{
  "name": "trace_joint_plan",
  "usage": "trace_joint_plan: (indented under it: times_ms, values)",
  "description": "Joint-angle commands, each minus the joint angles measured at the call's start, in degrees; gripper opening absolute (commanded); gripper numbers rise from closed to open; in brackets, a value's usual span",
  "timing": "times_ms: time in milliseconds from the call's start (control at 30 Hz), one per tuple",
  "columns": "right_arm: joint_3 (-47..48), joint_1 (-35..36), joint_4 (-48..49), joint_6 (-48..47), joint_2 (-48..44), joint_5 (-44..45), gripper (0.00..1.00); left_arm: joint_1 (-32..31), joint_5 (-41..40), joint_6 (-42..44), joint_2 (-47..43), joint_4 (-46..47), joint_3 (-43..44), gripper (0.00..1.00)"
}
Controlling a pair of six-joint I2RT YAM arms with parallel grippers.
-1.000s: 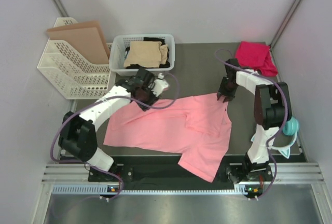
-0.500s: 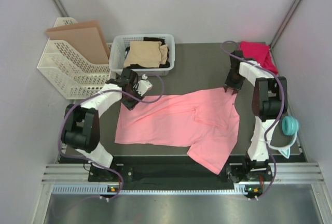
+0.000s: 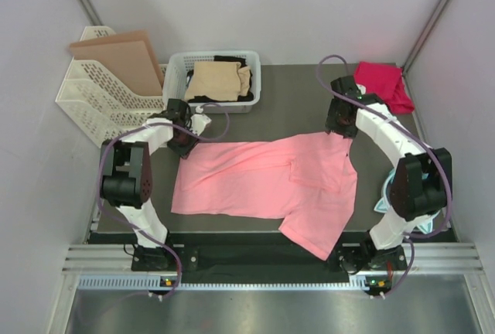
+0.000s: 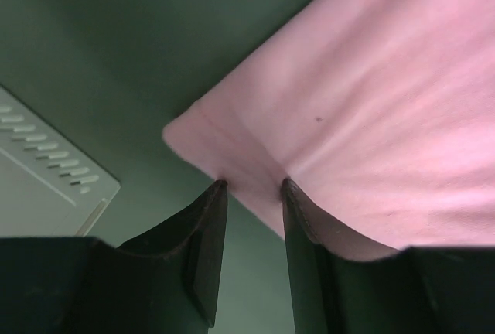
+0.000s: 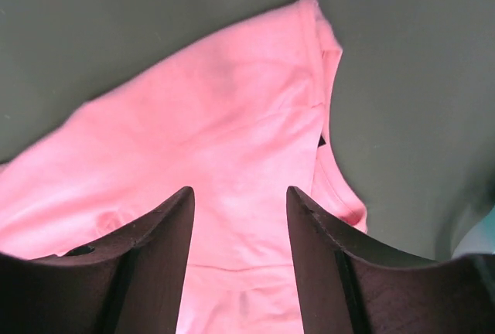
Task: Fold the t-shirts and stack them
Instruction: Fold the flattened tshirt in 1/3 of the way
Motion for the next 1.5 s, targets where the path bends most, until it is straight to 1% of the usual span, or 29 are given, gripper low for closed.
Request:
trace_joint_plan:
  times_ms: [0, 133, 300, 500, 933, 1033, 1067, 1100, 1167, 1200, 1233, 1467]
  values:
    - [-3.8, 0.3, 2.7, -0.3, 2.9, 0.0, 0.51, 2.4, 1.9, -0.5, -3.8, 0.1, 1.9, 0.40]
    - [-5.5, 0.4, 5.3, 0.0, 6.6, -1.6, 0.50, 3.1, 3.0, -1.3, -6.0, -0.5, 0.9, 0.41]
    - [-6.6, 0.9, 6.8, 0.1, 9.2, -1.9, 0.47, 3.1, 3.6, -2.2, -4.7, 0.1, 1.1, 0.40]
    - [-7.2, 0.8, 7.1, 0.1, 9.4, -1.6, 0.45, 3.2, 4.9, -4.2, -1.0, -1.2, 4.1, 0.40]
    - [-7.5, 0.7, 7.2, -0.2, 8.9, -0.7, 0.44, 4.6, 6.0, -5.6, 2.1, -0.8, 3.9, 0.38]
    - [-7.6, 0.6, 7.5, 0.0, 8.9, -0.7, 0.43, 4.6, 6.5, -5.8, 2.4, -1.0, 3.7, 0.30]
    - [-7.6, 0.5, 7.5, 0.0, 9.0, -0.8, 0.43, 4.6, 6.7, -6.0, 2.5, -1.0, 3.7, 0.26]
    - [-7.6, 0.7, 7.5, 0.1, 9.0, -0.7, 0.43, 4.6, 6.8, -6.1, 2.5, -1.0, 3.6, 0.19]
    - [-7.7, 0.6, 7.4, 0.3, 8.9, -0.8, 0.43, 4.6, 6.9, -6.2, 2.6, -0.9, 3.7, 0.12]
    - [-7.7, 0.7, 7.4, 0.2, 8.9, -0.8, 0.43, 4.6, 6.8, -6.2, 2.7, -0.7, 4.0, 0.03]
    - [-7.7, 0.5, 7.5, 0.2, 8.7, -0.9, 0.43, 4.6, 6.9, -6.3, 2.7, -0.8, 4.0, 0.00]
    - [-8.2, 0.6, 7.6, 0.2, 8.8, -0.7, 0.43, 4.7, 6.8, -6.9, 1.9, -2.1, 7.5, 0.00]
